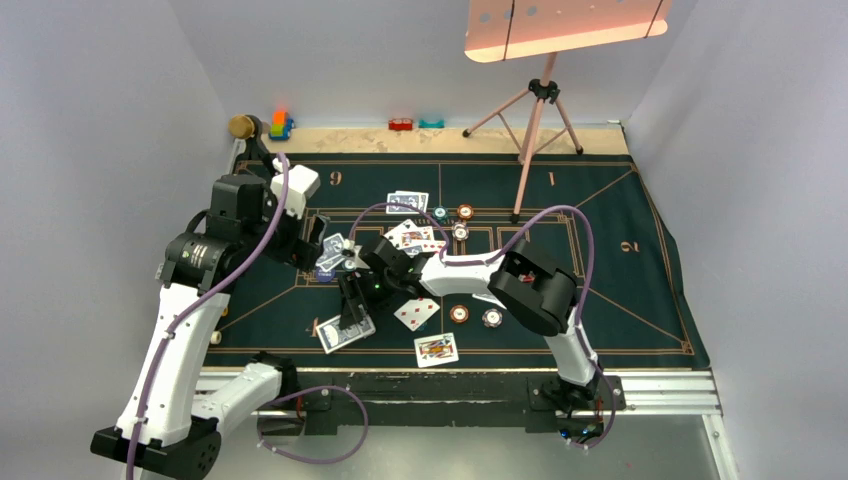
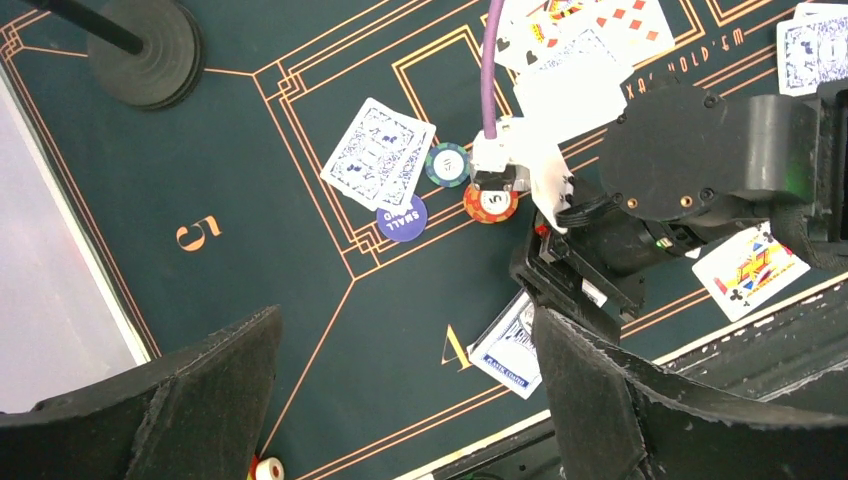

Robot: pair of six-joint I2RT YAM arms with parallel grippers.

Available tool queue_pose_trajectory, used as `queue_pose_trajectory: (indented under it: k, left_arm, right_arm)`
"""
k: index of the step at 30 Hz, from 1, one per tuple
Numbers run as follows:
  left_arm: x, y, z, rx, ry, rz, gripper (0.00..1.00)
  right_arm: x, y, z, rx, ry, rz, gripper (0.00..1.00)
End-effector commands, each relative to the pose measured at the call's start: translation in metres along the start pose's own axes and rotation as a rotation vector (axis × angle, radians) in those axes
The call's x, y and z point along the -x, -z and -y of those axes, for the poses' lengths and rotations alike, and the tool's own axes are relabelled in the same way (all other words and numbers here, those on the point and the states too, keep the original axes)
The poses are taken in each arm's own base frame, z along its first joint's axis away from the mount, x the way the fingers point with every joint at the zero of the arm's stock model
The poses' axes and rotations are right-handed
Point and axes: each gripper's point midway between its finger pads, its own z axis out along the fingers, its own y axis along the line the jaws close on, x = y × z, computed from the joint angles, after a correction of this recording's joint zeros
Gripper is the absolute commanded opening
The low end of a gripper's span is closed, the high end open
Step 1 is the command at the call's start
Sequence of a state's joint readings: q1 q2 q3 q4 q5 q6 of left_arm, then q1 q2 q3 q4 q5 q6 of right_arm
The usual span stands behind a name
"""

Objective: Distribute texas hold em gaming equipment

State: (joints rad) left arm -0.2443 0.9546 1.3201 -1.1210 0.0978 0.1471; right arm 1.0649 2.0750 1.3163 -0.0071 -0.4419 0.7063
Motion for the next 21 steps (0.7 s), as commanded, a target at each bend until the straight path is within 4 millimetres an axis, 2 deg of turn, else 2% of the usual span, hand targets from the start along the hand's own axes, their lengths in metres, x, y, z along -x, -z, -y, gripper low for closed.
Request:
queue_pose_trajectory:
  k: [1,4,9,13,15,21]
  left_arm:
    - [0.014,-0.008,-0.010,0.037,0.046,0.060,1.00]
    - [0.014,-0.013,-0.010,0.028,0.063,0.057,1.00]
    - [0.022,-0.013,-0.012,0.029,0.079,0.092,1.00]
    - [0.023,-0.018,-0.017,0.039,0.112,0.114,1.00]
    - [0.021,-0.023,-0.020,0.036,0.133,0.110,1.00]
    - [0.013,-0.033,-0.030,0.056,0.153,0.079,1.00]
  right_arm:
    - [-0.001,0.014,0.005,-0.055,0.045,-0.001,0.67]
    - [-0.002,0.025,0.008,-0.097,0.059,-0.002,0.81]
    - [0.006,0.065,-0.009,-0.137,0.119,0.034,0.88]
    - [0.027,0.116,-0.025,-0.182,0.183,0.130,0.90]
    - [0.043,0.151,-0.031,-0.187,0.193,0.214,0.91]
    - [0.067,0.238,-0.008,-0.306,0.172,0.403,0.94]
